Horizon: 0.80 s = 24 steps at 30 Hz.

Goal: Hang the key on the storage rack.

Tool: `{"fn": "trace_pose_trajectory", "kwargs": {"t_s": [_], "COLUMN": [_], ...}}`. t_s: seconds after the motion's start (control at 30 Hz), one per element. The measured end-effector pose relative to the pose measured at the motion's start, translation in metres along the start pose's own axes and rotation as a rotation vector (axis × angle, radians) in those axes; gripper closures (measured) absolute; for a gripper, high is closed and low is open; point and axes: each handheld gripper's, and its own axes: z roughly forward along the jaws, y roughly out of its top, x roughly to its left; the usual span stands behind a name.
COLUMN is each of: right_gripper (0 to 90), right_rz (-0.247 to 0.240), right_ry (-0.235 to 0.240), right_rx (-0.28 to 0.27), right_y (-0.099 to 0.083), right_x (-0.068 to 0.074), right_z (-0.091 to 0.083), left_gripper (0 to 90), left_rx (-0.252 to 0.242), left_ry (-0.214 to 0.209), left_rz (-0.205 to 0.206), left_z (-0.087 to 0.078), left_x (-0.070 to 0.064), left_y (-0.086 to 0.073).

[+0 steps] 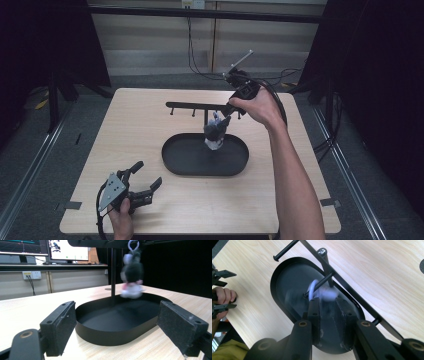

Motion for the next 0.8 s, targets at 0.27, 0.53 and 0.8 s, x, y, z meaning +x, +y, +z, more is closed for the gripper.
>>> {"fn": "trace_pose_trajectory", "kwargs": {"t_s": [0.27,0.53,0.8], "right_gripper": [64.5,41.5,27.2], "right_rz": [-0.015,-0.013,-0.036], "right_ry": [-0.007,-0.002,0.0], "right_rx": [-0.043,-0.174,-0.294], "right_y": [-0.013,-0.038,-0.071], "right_x": [0.005,0.011,0.016], "right_z": [-0.006,-0.012,-0.014], "left_gripper": [15.5,15.5,15.5], "left_rx": [0.003,-0.002,0.005], "left_ry": [0.0,0.003,0.011], "left_rz": [0.006,0.002,0.004], "left_z": [0.0,0.0,0.0], "left_x": [0.001,0.0,0.0], "left_y": [0.0,0.0,0.0]}}
